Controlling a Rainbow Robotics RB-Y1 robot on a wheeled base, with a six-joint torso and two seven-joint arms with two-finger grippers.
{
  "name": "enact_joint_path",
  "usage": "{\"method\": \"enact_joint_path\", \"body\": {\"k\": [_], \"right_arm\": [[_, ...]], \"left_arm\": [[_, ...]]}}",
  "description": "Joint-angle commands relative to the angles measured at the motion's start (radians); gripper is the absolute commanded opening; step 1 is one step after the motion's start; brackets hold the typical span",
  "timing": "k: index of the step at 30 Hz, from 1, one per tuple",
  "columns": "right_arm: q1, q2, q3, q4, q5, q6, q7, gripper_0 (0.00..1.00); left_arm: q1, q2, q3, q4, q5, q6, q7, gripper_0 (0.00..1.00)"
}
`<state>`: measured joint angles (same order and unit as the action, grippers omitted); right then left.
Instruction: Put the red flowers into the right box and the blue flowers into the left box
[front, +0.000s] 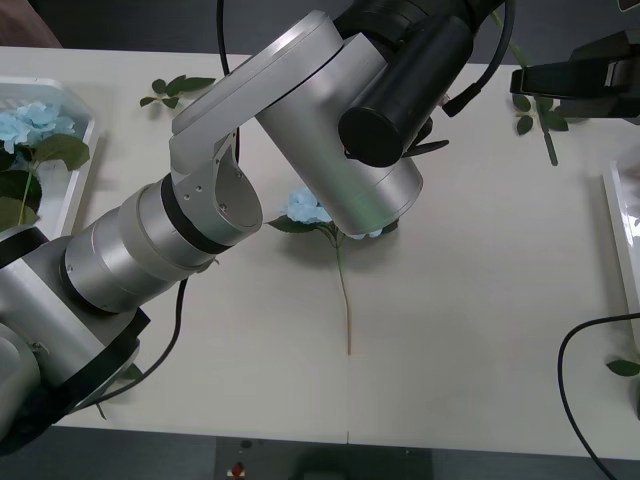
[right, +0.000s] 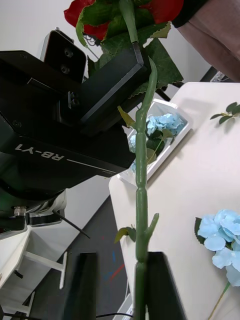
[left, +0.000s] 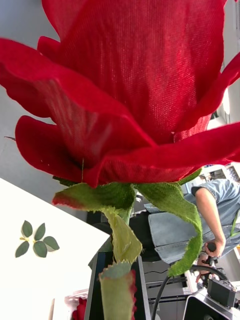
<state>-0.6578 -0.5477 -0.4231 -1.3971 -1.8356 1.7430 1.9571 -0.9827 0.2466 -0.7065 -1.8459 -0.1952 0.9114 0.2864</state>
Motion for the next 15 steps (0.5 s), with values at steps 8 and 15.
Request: {"method": "enact_joint_path", "body": {"k": [8,15], "right_arm": [[-0.029,-0.003,-0.002,-0.013,0.004,-0.007,-0.038,0.00],[-0.029,-0.003,-0.003,-0.013,0.003,-0.007,-0.038,0.00]], "left_arm": [[-0.031,-0.001,-0.010,-0.019,-0.006,-0.012,0.017,0.00],[-0.031,-0.001,-0.010,-0.019,-0.006,-0.012,0.017,0.83]]}}
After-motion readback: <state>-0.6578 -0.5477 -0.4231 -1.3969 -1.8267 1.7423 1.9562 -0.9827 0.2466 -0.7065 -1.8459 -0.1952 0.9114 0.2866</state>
